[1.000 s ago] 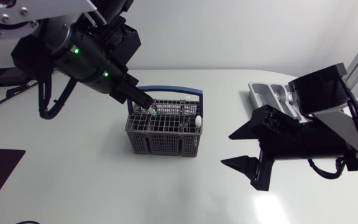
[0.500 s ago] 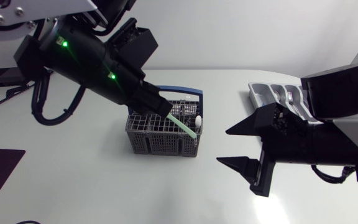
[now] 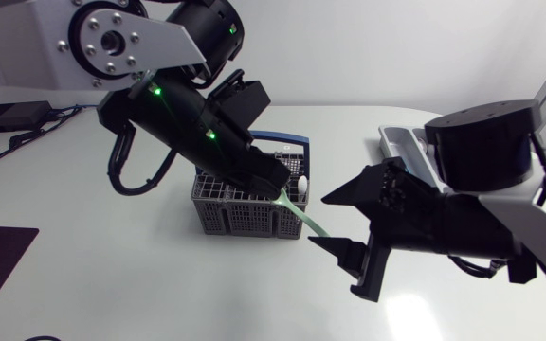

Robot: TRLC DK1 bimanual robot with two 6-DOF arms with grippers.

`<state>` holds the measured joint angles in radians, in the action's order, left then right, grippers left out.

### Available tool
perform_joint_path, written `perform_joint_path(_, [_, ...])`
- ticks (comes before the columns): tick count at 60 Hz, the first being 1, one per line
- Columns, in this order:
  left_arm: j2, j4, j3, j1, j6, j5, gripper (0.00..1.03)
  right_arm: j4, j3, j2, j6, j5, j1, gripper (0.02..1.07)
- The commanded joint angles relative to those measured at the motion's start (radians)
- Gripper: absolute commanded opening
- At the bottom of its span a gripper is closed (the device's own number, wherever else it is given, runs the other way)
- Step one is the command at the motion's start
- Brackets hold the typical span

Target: Unload the cutlery basket into the drawer organizer.

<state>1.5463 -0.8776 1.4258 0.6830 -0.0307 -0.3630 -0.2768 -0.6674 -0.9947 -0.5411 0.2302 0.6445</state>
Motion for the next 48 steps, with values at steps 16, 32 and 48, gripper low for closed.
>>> perform_joint_path(16, [0.040,0.006,0.018,0.007,-0.028,-0.056,0.04,0.067,-0.063,-0.105,0.052,-0.103,0.101,0.58])
perform_joint_path(32, [0.038,0.006,0.013,0.012,-0.032,-0.059,0.04,0.082,-0.087,-0.130,0.056,-0.146,0.116,0.39])
perform_joint_path(48, [0.031,0.005,0.009,0.010,-0.034,-0.063,0.04,0.082,-0.090,-0.144,0.056,-0.154,0.118,0.11])
